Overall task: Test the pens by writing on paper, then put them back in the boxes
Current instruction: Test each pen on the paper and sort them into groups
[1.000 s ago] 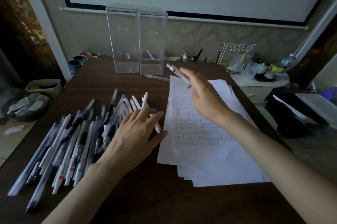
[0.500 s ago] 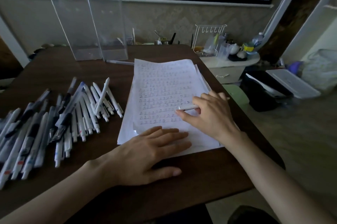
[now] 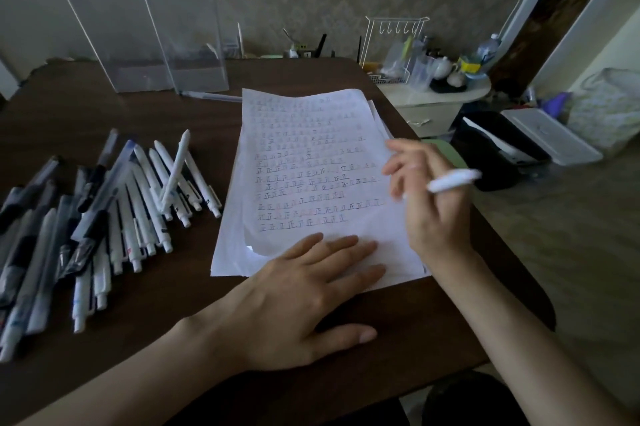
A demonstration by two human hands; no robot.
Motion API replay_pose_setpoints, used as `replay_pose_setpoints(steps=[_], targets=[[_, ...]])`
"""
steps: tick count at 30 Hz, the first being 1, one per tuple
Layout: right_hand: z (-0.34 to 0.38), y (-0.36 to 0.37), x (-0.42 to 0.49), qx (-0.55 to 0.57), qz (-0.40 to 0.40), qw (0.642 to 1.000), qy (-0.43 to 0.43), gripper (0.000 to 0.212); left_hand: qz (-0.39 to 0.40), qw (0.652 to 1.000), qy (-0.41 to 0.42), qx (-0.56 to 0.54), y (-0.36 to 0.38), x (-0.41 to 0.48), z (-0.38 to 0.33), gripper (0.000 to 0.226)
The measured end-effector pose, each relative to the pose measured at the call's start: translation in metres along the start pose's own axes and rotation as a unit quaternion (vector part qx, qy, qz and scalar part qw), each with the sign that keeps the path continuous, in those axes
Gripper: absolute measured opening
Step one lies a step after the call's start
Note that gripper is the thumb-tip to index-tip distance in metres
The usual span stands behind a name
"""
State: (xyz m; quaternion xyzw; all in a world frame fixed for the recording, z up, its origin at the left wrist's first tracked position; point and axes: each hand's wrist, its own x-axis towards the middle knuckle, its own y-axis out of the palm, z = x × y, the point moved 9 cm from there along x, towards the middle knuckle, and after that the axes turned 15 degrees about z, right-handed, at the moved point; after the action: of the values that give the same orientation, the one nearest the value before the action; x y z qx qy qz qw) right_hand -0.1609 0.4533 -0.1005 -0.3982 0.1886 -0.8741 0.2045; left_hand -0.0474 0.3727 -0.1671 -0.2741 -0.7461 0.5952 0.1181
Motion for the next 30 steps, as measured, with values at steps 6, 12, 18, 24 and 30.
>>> replay_pose_setpoints(steps=[6,12,18,24,30], targets=[[-0.026,0.026,-0.006,0.147,0.072,0.971,0.175,0.041,0.000,0.999,-0.038,-0.019,0.000,-0.001,0.008,0.067],[-0.040,0.040,-0.007,0.132,0.128,0.957,0.225,0.033,-0.006,0.999,-0.039,-0.015,-0.001,-0.001,0.008,0.066],[-0.049,0.042,-0.009,0.112,0.131,0.953,0.247,0.035,-0.005,0.999,-0.045,-0.011,-0.001,-0.001,0.008,0.066],[-0.044,0.044,-0.006,0.075,0.136,0.962,0.224,0.034,-0.003,0.999,-0.047,-0.010,-0.002,0.000,0.009,0.066],[-0.042,0.043,-0.005,0.064,0.138,0.960,0.234,0.033,-0.001,0.999,-0.046,-0.011,-0.002,0.000,0.009,0.066]])
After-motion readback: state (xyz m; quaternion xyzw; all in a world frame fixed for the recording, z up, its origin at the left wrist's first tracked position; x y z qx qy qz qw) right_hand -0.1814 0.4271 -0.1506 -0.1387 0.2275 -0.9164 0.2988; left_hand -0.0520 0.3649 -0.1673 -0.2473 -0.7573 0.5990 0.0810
